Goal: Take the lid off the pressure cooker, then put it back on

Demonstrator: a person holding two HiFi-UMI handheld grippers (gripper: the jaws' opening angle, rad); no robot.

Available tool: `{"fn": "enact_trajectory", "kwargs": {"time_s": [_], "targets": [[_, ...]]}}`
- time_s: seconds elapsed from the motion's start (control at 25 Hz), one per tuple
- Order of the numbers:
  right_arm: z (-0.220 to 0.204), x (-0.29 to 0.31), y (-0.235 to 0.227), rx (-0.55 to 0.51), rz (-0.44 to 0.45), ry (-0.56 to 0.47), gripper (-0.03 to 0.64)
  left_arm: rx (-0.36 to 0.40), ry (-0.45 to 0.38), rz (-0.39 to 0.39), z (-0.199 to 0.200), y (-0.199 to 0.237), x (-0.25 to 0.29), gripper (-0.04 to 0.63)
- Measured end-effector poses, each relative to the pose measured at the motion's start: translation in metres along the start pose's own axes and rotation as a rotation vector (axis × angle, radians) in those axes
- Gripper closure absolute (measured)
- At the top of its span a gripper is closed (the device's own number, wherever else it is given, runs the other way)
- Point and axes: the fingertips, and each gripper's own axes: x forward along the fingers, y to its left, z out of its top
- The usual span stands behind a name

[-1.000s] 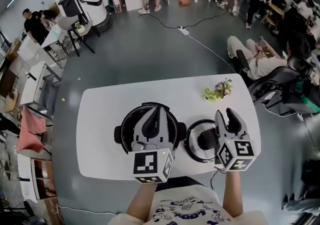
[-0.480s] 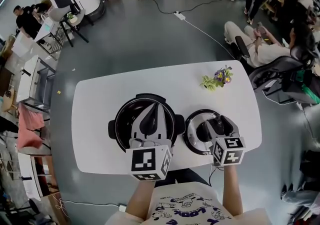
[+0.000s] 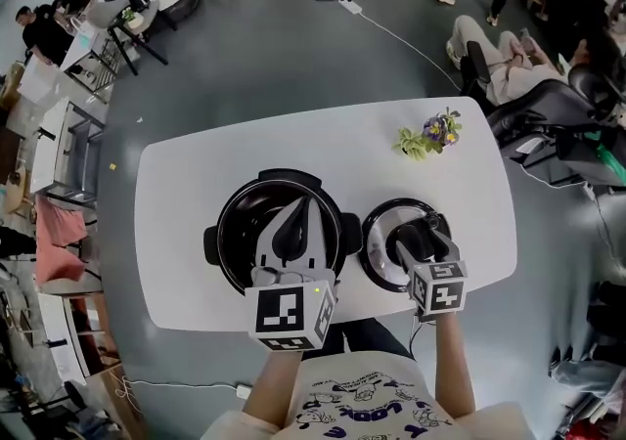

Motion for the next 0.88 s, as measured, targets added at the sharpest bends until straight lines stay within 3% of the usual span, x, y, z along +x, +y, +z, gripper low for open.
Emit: {"fn": "enact_trajectory", "kwargs": {"time_s": [0.4, 0.88], "targets": [[-0.036, 0.031, -0.007, -0.051, 0.001, 0.144, 0.291, -0.003, 0.045, 0.018, -0.021, 0.000, 0.008, 0.581], [-0.049, 0.045, -0.009, -0.039, 0.006, 0.207, 0.321, -0.014, 0.071, 0.058, -0.032, 0.007, 0.008, 0.581]]}}
